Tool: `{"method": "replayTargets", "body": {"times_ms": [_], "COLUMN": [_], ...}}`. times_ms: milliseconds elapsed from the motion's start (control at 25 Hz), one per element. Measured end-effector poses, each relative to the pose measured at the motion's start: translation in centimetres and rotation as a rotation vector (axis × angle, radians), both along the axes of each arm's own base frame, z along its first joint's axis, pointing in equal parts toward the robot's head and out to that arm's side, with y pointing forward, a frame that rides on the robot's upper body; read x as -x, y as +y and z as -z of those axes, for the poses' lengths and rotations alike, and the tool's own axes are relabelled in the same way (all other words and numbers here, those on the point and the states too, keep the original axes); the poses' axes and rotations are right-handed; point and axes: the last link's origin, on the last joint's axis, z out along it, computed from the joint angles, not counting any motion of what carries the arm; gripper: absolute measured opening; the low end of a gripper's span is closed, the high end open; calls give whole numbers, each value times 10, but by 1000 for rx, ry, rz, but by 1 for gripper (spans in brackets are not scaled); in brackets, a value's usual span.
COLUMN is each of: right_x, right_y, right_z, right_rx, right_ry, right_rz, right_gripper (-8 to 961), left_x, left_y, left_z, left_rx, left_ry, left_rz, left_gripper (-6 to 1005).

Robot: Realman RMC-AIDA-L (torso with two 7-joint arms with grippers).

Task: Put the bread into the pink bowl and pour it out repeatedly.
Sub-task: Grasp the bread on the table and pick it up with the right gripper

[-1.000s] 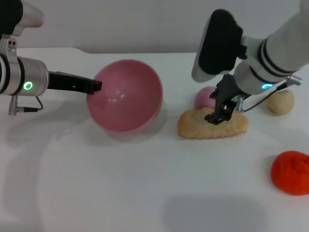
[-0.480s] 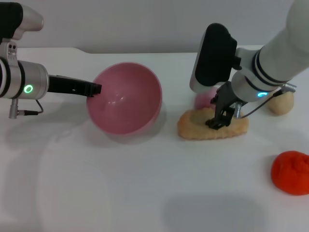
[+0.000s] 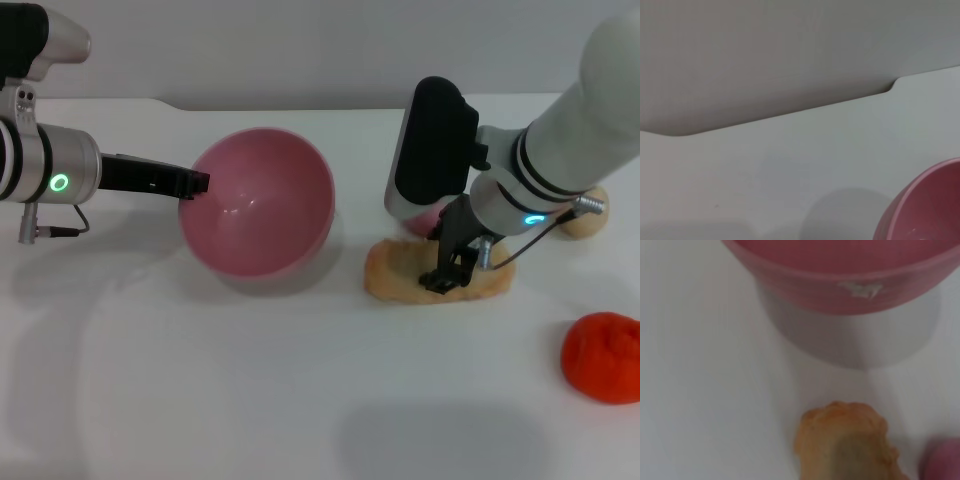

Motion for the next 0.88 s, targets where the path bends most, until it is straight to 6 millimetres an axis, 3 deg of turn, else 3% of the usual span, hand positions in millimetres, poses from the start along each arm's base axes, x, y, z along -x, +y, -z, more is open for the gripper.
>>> {"method": "replayTargets", "body": {"times_ms": [400,880], "right_x": [-6,-7], "right_y": [-6,-6], "right_z": [3,1], "right_rx": [6,-19], "right_ry": [-2,14], "right_rz": [8,-23], "right_gripper": [545,384], "left_x": [1,-1], "left_y": [0,1], "left_z": [0,0], "left_rx": [-2,-2], "left_ry": [-1,0], "left_rz": [2,9], "left_gripper": [46,46]}}
